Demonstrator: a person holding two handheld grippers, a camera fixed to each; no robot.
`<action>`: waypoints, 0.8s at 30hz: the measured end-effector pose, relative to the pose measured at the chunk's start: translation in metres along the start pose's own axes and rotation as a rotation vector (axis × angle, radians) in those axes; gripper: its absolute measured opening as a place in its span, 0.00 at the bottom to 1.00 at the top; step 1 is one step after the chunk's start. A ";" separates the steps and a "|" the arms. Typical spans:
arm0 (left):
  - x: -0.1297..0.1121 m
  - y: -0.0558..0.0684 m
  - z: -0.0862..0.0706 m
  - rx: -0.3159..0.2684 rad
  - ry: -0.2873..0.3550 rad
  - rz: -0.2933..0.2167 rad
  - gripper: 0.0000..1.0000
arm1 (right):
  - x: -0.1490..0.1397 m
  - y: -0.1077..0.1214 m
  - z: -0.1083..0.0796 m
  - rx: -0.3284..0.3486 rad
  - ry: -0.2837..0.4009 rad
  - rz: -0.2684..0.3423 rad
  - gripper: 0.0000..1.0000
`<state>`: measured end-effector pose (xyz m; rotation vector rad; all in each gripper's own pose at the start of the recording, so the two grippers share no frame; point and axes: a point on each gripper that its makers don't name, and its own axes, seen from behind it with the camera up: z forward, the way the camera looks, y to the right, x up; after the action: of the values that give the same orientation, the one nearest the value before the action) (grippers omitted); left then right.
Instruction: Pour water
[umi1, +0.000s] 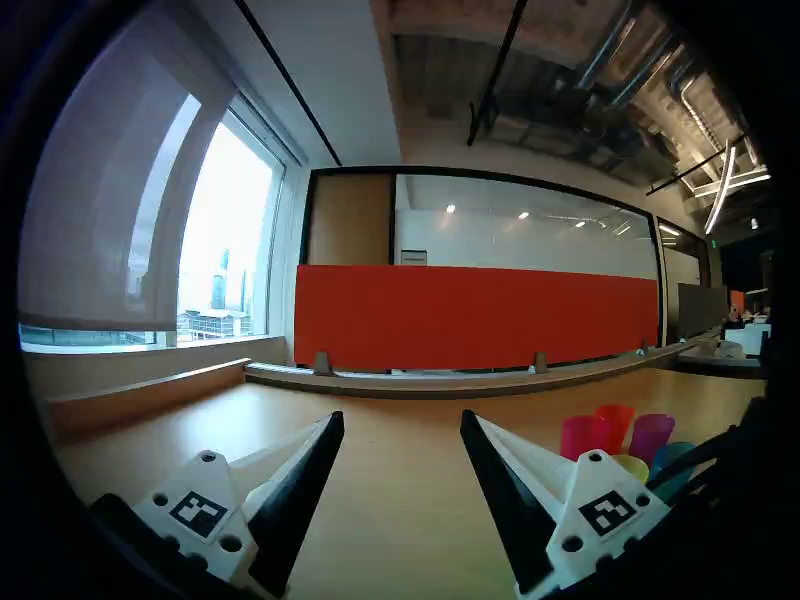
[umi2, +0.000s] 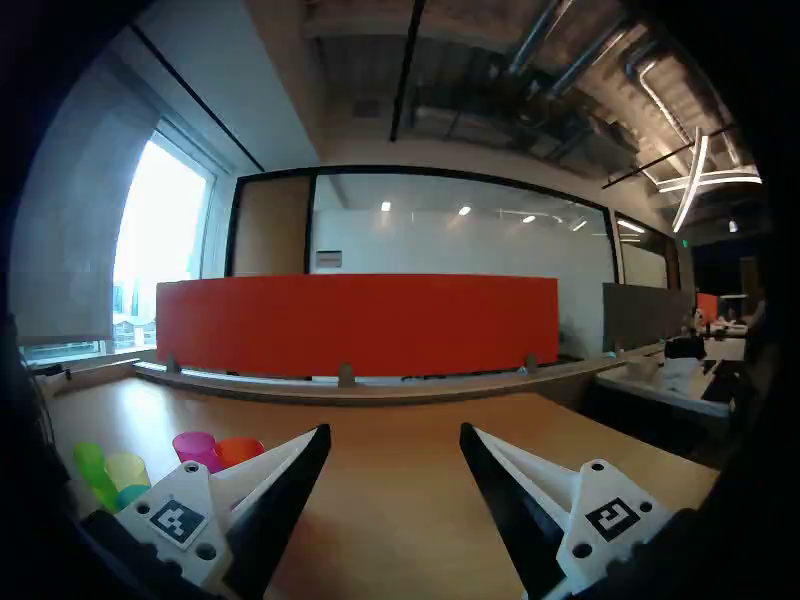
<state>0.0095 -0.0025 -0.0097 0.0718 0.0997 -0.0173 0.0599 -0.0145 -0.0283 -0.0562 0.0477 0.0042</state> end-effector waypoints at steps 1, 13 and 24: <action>-0.001 -0.001 0.000 0.000 -0.003 0.002 0.86 | 0.000 0.000 0.000 0.000 -0.001 0.001 1.00; -0.018 -0.001 0.003 -0.007 -0.043 0.034 0.86 | 0.005 -0.003 -0.004 0.004 0.001 -0.001 1.00; -0.029 -0.003 0.008 -0.007 -0.076 0.030 0.86 | 0.007 0.001 -0.006 0.001 0.003 0.007 1.00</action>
<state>-0.0185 -0.0053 0.0012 0.0653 0.0226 0.0100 0.0668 -0.0138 -0.0345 -0.0554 0.0509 0.0116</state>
